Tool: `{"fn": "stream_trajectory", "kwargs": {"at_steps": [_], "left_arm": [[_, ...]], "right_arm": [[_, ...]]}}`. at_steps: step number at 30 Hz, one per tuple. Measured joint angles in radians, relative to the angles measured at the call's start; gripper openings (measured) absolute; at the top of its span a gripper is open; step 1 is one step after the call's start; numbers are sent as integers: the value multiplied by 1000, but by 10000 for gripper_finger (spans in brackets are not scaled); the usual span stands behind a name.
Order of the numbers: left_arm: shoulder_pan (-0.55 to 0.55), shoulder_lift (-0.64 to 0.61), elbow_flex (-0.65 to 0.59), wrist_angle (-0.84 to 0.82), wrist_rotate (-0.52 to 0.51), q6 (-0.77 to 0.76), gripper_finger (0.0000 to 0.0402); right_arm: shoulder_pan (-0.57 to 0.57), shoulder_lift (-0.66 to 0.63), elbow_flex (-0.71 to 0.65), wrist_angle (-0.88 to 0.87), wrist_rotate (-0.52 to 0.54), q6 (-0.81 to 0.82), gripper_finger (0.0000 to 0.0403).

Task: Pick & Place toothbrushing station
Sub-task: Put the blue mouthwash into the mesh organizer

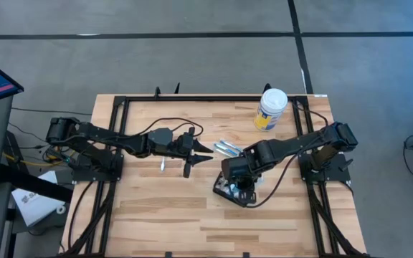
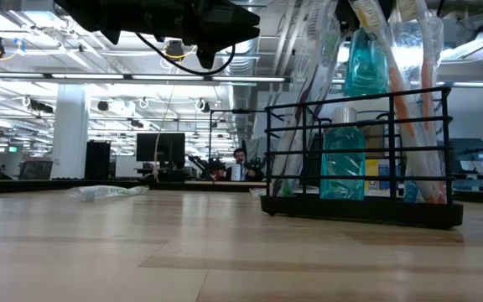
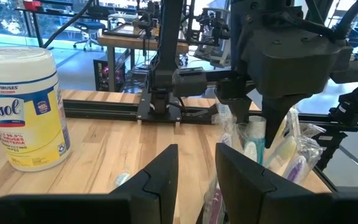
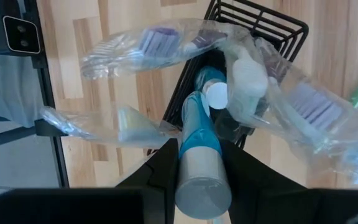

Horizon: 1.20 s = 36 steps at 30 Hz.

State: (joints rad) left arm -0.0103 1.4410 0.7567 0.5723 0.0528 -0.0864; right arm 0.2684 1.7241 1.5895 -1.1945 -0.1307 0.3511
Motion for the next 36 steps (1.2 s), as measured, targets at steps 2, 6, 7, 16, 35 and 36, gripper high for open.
{"fn": "stream_trajectory", "kwargs": {"at_steps": [2,6,7,16,35,36], "left_arm": [[0,0,0,-2,0,0,100],[0,0,0,-4,0,0,100],[0,0,0,-5,0,0,100],[0,0,0,-9,0,0,100],[-2,0,0,-15,0,0,100],[-2,0,0,-15,0,0,100]], "right_arm": [[0,0,-6,8,0,0,83],[0,1,-8,6,0,0,83],[0,1,-8,7,0,0,83],[0,1,-8,6,0,9,83],[5,66,-9,3,-21,-18,83],[5,65,-9,6,-23,-18,83]]}}
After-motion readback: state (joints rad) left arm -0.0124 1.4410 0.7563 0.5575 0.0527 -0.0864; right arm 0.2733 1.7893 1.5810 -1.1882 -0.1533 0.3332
